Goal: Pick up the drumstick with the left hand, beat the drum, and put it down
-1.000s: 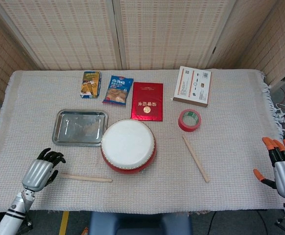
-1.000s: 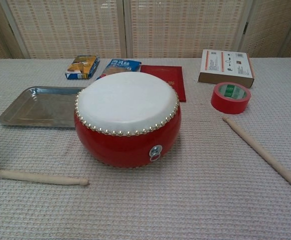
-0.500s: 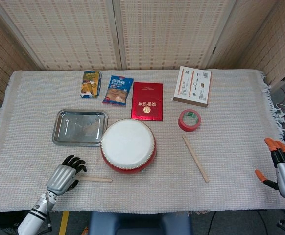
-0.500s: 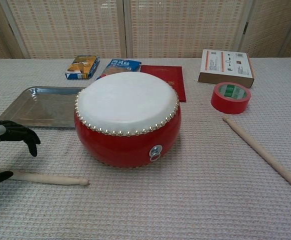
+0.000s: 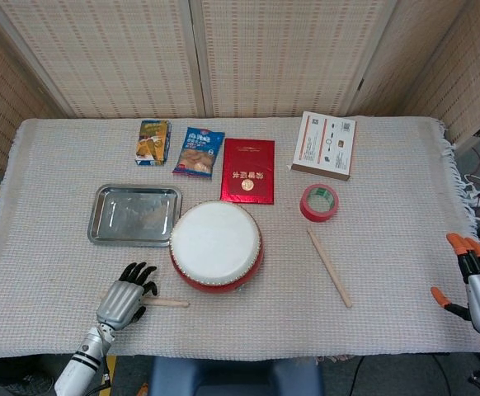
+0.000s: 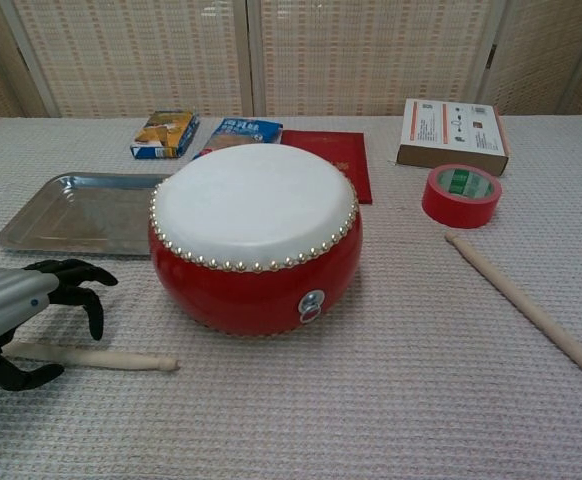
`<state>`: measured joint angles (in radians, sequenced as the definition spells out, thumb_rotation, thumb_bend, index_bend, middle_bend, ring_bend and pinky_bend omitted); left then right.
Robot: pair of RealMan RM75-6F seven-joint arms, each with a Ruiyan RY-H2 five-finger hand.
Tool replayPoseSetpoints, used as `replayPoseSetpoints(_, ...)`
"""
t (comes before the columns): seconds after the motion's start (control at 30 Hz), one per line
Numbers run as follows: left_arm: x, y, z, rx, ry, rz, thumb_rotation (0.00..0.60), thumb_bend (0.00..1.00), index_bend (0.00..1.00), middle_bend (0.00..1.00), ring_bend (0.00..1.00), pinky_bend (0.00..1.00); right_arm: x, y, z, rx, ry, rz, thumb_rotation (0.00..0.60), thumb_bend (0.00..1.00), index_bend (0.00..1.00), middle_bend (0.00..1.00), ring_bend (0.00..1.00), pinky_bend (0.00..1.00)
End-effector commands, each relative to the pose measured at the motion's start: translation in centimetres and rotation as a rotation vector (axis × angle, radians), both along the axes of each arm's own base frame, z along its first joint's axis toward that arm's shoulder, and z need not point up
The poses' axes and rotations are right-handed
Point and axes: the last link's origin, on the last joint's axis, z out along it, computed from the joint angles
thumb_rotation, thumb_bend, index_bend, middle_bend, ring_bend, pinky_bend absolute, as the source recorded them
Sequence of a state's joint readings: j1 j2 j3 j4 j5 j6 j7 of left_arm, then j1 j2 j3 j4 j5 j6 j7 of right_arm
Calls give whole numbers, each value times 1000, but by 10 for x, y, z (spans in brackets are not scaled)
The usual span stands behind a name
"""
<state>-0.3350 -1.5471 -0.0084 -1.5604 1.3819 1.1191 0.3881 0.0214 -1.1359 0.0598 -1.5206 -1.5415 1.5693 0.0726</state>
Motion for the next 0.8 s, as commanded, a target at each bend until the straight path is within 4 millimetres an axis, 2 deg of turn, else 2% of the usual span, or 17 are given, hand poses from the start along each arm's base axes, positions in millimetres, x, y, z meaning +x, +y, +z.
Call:
replayPoseSetpoints(0.03,1,1,-3,0,-1,8,600,291,456,88,0,4,-1,0,0,0,0,-2,600,203,0,94,0,0)
replayPoseSetpoints(0.37,2,4,-8,-14,-15,29,600,330,474,97,0,4,-5,1,1,1,-9,-12,600,204,0,94,0,0)
replayPoseSetpoints(0.8,6,2,-14,-41,-30,42,600,331,481,102,0,5,-9,1,1,2,-14,-23,600,203,0,94,0,0)
